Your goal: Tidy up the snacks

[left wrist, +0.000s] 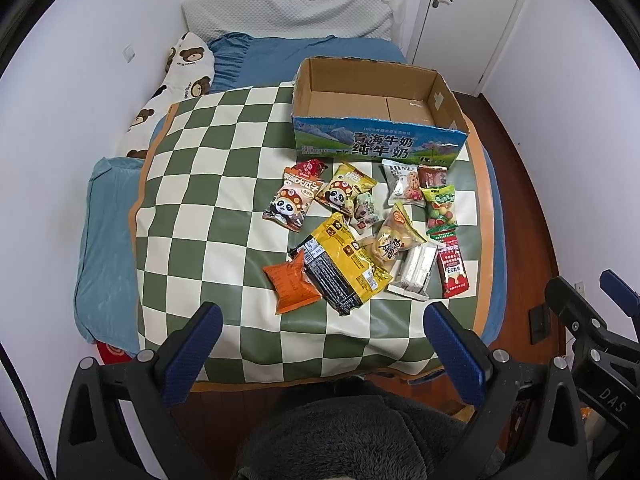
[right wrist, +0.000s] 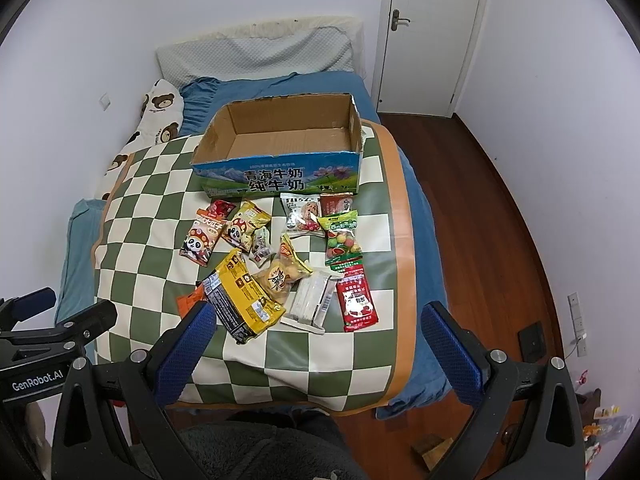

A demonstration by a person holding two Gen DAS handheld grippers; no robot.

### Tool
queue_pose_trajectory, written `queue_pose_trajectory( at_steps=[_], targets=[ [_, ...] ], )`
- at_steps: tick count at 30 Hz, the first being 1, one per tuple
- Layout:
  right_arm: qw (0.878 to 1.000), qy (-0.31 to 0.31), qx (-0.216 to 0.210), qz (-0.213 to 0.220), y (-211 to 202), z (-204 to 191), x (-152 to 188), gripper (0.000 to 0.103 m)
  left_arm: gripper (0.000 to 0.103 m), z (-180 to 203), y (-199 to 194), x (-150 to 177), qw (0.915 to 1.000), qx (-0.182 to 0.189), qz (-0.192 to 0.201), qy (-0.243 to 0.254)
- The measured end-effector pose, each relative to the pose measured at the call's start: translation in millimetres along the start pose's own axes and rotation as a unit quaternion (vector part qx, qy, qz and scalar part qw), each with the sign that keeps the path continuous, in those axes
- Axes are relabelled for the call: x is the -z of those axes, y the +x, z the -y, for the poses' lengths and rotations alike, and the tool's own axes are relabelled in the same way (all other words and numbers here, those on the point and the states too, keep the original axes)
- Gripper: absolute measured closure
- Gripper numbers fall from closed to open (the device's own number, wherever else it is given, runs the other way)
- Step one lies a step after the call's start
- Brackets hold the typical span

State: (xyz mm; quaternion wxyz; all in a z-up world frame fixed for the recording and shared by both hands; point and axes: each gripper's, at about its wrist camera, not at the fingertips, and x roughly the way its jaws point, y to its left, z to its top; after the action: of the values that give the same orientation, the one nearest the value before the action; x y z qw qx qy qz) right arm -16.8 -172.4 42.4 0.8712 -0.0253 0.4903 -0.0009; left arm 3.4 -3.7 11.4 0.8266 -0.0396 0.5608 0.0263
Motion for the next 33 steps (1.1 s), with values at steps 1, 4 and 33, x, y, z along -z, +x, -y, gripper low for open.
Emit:
queue_pose_trajectory(
  at_steps=[1,4,33],
  targets=[
    [1.0,-0.001,0.001,0.001,0.0,-0.8,-0.5,0.0,0.0,1.0,0.0,-0.5,1.0,-0.001,0.0,0.0],
    [1.0,0.0,0.0,0.001,1.3,0.3,-1.6,0.0,0.0,1.2,-0.7,-0.1,1.0,0.0,-0.001,-0.001],
    [1.0,-0.001,-0.002,0.007,-4.3,5.3,-12.2,0.0,0.0,-0.6,0.0,-4.1,1.0,0.0,0.002,-0.002]
  ],
)
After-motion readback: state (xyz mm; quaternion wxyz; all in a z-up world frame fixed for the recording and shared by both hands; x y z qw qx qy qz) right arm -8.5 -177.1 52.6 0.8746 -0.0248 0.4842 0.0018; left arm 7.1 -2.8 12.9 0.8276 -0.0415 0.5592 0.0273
